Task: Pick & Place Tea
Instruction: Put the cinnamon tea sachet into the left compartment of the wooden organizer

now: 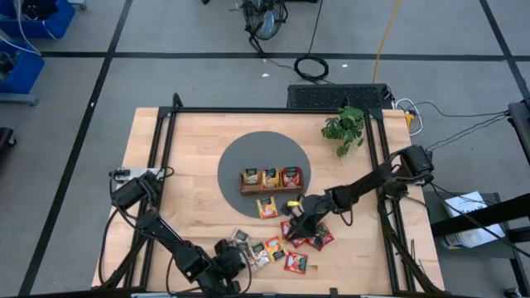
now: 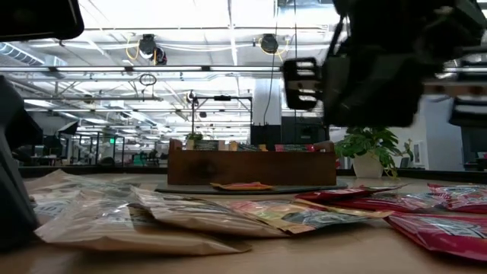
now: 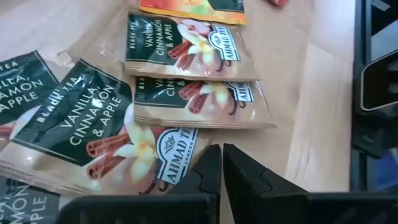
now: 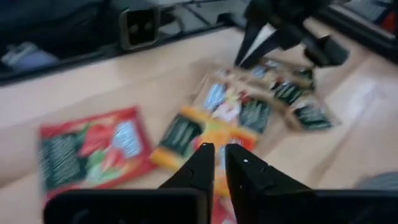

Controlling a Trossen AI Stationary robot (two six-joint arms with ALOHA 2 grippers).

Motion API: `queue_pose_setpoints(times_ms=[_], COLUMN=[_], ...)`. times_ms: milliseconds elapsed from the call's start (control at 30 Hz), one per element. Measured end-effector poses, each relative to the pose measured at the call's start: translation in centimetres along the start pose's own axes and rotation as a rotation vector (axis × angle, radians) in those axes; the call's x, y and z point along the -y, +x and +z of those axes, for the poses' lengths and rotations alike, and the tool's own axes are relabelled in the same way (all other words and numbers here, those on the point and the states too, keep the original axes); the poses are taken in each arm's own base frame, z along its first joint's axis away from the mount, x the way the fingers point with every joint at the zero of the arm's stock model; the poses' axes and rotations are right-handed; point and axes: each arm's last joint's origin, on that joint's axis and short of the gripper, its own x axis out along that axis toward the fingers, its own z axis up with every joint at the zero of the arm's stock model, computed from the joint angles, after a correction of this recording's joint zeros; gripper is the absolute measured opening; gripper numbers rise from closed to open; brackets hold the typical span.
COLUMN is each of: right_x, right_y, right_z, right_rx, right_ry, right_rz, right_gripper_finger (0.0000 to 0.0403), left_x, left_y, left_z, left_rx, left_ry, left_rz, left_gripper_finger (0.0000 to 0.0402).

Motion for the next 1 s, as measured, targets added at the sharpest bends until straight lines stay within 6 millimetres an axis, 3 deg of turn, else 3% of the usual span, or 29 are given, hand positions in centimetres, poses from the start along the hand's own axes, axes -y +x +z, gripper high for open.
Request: queue_pose_setpoints(times_ms=[333,633,867,1000], right_x=[2.5,4.8,5.5,6.2], right_y=[3.4,5.6,9.1,9.9], right_z=[1.6,0.7,0.0,-0.2], right_rx=[0.040,0.116,0.083,0.033], right_ry=[0.036,0.250,0.367,0.421], right_rz=[-0.023,-0.061,-0.137,-0.188], right_gripper_finger=[0.0079,0.0097,0.0115,0.0121], left_x=[-0.4,-0.3,-0.2,-0.4], left_y=[-0.4,-1.0,-1.2,-0.8], left_z=[-0.6,-1.8,-2.0,-2.2], left_rx=[0.028,0.098,0.104,0.110], left_ry=[0.046,0.081,0.089,0.102], left_rz=[0.062,0.098,0.099,0.117], left_gripper_finger=[0.0026,0.0026,0.0026,0.0026])
